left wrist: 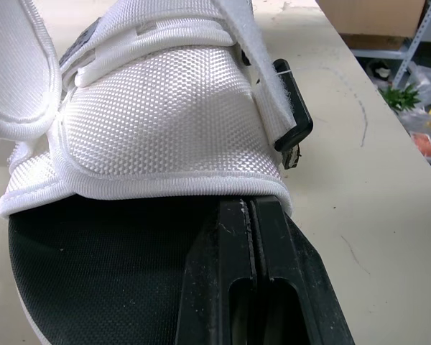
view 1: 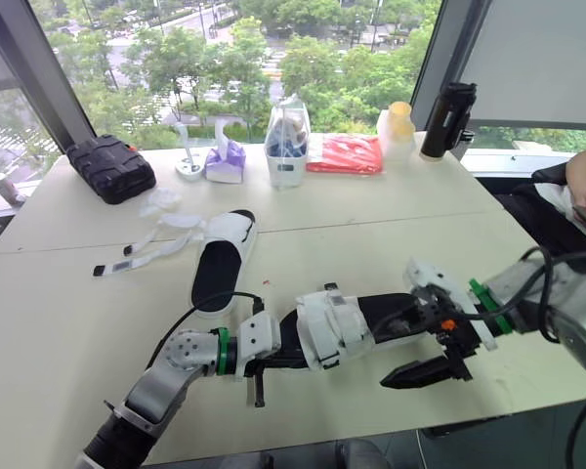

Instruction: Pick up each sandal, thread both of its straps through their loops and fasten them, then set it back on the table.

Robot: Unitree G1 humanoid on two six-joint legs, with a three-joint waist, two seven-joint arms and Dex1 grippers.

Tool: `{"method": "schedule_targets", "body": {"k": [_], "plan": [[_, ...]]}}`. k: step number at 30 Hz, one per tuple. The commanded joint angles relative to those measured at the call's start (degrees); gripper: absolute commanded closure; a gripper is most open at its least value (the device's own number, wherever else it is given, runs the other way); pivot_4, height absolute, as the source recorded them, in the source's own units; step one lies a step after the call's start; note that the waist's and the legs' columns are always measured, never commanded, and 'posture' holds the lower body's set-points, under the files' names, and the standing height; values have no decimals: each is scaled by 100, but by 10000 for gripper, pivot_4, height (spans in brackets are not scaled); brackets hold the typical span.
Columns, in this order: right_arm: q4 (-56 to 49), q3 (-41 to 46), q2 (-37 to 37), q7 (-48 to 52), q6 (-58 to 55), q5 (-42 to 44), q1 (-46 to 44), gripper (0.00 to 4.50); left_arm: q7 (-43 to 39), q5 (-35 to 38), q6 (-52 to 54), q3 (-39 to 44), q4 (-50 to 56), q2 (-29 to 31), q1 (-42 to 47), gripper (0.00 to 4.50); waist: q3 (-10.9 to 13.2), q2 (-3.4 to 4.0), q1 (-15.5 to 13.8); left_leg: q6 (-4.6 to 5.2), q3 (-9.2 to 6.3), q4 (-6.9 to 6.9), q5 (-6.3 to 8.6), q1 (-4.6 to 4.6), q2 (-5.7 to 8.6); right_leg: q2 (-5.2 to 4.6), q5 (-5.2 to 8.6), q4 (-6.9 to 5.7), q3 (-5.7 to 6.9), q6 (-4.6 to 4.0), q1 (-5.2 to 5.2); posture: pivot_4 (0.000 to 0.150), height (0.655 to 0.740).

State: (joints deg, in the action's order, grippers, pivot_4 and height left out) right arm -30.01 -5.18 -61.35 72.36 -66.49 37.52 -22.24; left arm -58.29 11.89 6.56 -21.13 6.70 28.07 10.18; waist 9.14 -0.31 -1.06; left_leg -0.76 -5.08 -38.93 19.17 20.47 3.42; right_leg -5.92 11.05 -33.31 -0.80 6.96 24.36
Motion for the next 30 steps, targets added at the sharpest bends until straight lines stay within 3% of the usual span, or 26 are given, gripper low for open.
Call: {"method": "schedule_targets", "body": {"k": [1,14,30], "plan": [[-27,3,320,-551,189,-42,453,310,-1,-293,137,-220,-328,70,-169,45000,2,-3,0,0,-1,0,0,-1,-2,1,0,0,1,1,-1,1500,7400],[20,-428,1695,-1715,20,155,333,310,-47,-283,162,-215,-283,149,-179,45000,7,-4,32,0,-1,0,0,-4,-5,6,-3,-3,-1,7,-1,1500,7400],[-408,-341,2015,-2134,-638,960,-192,310,-34,-273,204,-211,-289,118,-165,45000,10,-3,38,0,-1,0,0,-5,-15,17,-4,-5,-1,5,3,1500,7400]]}}
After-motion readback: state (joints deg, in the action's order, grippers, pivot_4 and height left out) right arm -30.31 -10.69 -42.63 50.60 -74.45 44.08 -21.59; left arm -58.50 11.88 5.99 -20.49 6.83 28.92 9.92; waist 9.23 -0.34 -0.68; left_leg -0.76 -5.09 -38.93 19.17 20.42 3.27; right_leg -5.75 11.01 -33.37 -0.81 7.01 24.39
